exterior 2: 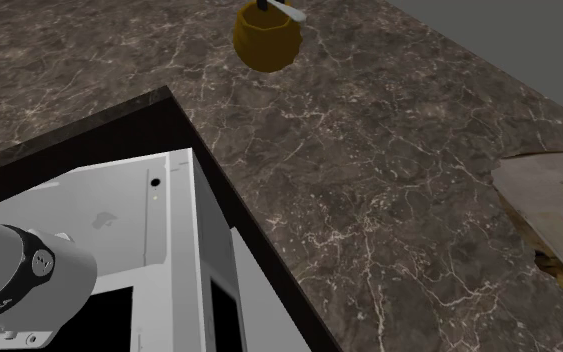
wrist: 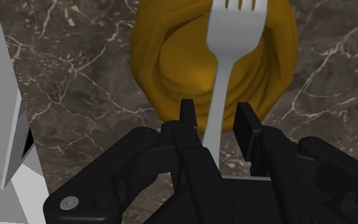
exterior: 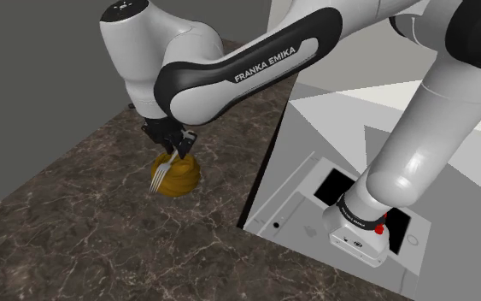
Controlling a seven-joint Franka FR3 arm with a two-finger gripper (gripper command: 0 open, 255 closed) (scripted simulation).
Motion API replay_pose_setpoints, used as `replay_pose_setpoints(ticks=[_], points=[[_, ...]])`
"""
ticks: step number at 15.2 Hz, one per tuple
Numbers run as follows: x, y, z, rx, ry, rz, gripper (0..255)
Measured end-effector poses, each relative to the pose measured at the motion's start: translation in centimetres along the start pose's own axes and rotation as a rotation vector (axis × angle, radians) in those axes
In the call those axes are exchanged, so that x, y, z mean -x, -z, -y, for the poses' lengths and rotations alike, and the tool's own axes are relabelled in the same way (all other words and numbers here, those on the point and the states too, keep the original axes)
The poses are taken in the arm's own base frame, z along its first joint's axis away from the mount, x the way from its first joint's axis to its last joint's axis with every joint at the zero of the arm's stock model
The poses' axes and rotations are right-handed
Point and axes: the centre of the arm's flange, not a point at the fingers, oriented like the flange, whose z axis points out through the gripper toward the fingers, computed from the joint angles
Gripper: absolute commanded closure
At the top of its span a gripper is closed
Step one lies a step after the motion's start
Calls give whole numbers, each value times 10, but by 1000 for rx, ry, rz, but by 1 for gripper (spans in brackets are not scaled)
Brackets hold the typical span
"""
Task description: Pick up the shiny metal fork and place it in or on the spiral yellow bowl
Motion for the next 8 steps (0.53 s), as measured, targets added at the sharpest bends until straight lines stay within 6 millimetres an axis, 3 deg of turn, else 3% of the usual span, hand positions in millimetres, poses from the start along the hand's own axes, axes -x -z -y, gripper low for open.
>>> replay_pose_setpoints(ticks=[7, 8], points=[[2, -5, 0, -3, -1, -1, 255], [2, -5, 0, -3, -1, 0, 0]])
